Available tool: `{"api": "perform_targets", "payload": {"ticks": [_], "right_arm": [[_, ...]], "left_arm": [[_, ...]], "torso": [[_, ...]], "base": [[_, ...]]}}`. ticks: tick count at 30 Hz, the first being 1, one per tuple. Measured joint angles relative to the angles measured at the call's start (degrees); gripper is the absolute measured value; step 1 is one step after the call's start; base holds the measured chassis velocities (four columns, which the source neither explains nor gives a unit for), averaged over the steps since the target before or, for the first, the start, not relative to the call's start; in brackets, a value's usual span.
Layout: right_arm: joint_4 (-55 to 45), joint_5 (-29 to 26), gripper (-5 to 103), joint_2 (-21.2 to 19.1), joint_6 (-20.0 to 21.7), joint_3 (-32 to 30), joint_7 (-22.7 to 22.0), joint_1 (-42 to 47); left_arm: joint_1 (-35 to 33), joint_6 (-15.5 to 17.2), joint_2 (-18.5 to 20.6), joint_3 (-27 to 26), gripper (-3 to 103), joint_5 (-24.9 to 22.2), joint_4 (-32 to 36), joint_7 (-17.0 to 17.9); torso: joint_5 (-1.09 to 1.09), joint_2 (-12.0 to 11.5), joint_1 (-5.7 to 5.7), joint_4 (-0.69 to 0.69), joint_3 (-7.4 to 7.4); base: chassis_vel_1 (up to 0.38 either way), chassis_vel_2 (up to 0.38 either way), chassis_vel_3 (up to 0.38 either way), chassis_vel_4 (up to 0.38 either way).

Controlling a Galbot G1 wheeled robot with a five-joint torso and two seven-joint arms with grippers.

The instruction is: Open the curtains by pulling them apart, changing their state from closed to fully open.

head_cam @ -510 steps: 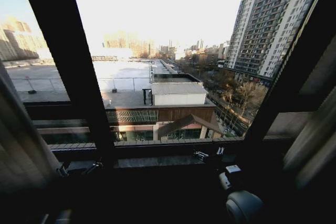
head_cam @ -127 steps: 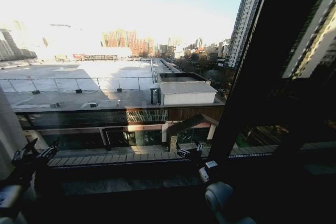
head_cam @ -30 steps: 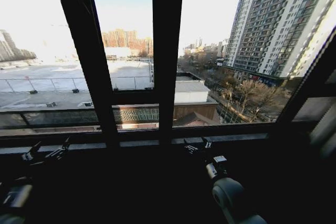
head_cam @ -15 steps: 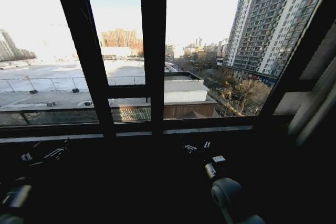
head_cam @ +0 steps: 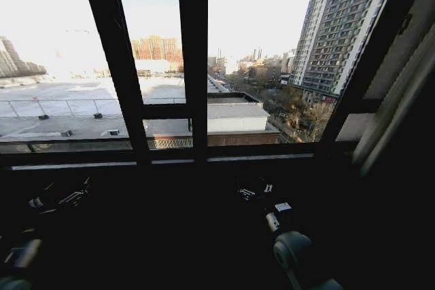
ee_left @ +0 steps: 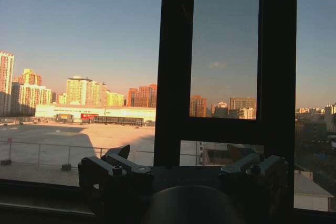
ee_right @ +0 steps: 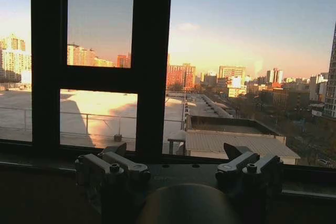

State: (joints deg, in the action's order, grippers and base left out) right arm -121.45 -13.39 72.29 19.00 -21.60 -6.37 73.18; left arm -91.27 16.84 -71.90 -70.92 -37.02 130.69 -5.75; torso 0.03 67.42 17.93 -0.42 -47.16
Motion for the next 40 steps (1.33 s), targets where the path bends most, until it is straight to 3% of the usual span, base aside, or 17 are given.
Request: {"api": "perform_targets", "payload": {"ticks": [14,24,40], "right_arm": [[1.72,-1.69,100,0.21,0.52,-0.25,-0.58,-1.30],[-2.10,-7.62,100,-0.16,8.71,-1.30,-2.93,-4.58],[-2.42,-7.86,100,-0.71,8.64,-1.30,-2.87,-4.30]], "left_arm": [[-1.48,-0.92,-1.38,1.09,100,-0.84,1.41,0.07],[-2.52,0.58,-2.71,4.28,100,-2.23,4.16,-0.11],[-1.64,2.94,-2.42,2.85,100,-1.36,4.20,0.29]], "torso": [[-0.01,-0.10,0.13,-0.02,-0.06],[0.00,-0.04,0.06,-0.02,-0.04],[-0.01,-0.04,0.06,-0.02,-0.03]], "base": [[-0.014,0.018,-0.016,0.001],[0.017,-0.004,-0.007,0.009],[0.000,0.000,0.000,0.000]]}}
